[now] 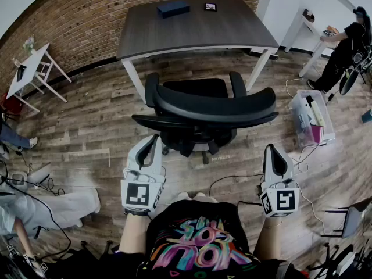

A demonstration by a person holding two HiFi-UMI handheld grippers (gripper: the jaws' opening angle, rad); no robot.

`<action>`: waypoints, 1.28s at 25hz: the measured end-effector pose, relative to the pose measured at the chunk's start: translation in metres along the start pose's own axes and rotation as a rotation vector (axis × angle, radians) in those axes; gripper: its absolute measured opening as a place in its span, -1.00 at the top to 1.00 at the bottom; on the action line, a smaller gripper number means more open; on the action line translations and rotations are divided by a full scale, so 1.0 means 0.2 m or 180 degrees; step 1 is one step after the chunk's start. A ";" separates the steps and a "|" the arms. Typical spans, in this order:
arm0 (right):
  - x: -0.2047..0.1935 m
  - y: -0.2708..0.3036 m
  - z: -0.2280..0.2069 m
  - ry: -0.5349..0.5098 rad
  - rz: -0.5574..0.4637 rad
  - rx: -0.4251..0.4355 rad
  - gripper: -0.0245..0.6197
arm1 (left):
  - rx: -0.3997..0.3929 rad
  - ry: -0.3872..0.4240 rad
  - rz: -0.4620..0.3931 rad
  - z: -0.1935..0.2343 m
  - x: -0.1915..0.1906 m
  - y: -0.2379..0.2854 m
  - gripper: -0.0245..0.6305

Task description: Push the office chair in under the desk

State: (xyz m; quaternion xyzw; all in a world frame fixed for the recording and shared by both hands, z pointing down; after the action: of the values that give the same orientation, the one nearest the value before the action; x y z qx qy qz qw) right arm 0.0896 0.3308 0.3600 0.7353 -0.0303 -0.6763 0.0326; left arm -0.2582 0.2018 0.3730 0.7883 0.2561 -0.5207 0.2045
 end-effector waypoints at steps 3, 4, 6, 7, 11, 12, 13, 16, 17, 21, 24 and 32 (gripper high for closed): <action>0.00 -0.01 0.00 -0.0013 0.0011 0.0018 0.92 | -0.0002 -0.0014 0.0009 -0.01 0.01 -0.01 0.92; 0.00 -0.02 0.00 -0.0017 0.0017 0.0021 0.92 | -0.0004 -0.0017 0.0018 -0.02 0.01 -0.01 0.92; -0.01 -0.03 0.00 -0.0022 0.0021 0.0014 0.92 | -0.0006 -0.0017 0.0038 -0.03 0.00 -0.02 0.92; -0.01 -0.04 0.00 -0.0020 0.0017 -0.0001 0.92 | -0.0007 -0.0011 0.0043 -0.04 0.00 -0.03 0.92; -0.03 -0.06 -0.01 0.0032 -0.0036 -0.0090 0.92 | 0.0007 0.0035 0.0019 -0.04 0.00 -0.03 0.92; -0.03 -0.06 -0.02 0.0049 -0.0048 -0.0095 0.92 | 0.0021 0.0034 0.0044 -0.04 0.01 -0.03 0.92; -0.02 -0.07 -0.02 0.0062 -0.0061 -0.0084 0.92 | 0.0039 0.0027 0.0087 -0.04 0.01 -0.03 0.92; -0.02 -0.06 -0.05 0.0101 -0.0103 0.0021 0.92 | 0.0097 0.0042 0.0155 -0.04 0.02 -0.02 0.92; -0.02 -0.06 -0.06 0.0111 -0.0103 0.0058 0.91 | 0.0114 0.0049 0.0168 -0.03 0.02 -0.02 0.92; -0.02 -0.03 -0.10 0.0063 -0.0057 0.0185 0.76 | 0.0074 0.0280 0.0173 -0.01 -0.01 -0.01 0.84; -0.01 0.02 -0.13 -0.0045 0.0018 0.0295 0.65 | 0.0047 0.0479 0.0223 0.02 -0.03 0.02 0.78; -0.07 0.16 -0.20 -0.0581 0.0355 0.0419 0.37 | 0.0063 0.0908 0.0511 0.05 -0.10 0.07 0.54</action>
State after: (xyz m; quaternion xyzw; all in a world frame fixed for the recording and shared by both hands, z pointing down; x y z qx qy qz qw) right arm 0.1277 0.3008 0.3806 0.6684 -0.1184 -0.7341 0.0190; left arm -0.2627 0.1813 0.3889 0.8741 0.2136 -0.3880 0.1993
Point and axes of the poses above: the fingertips, and each gripper's own axes: y forward along the fingers, z to its left, x out of its top, the point moved 9 cm from there along -y, backward along the fingers, and after that the axes turned 15 degrees about y, right-handed, at the moved point
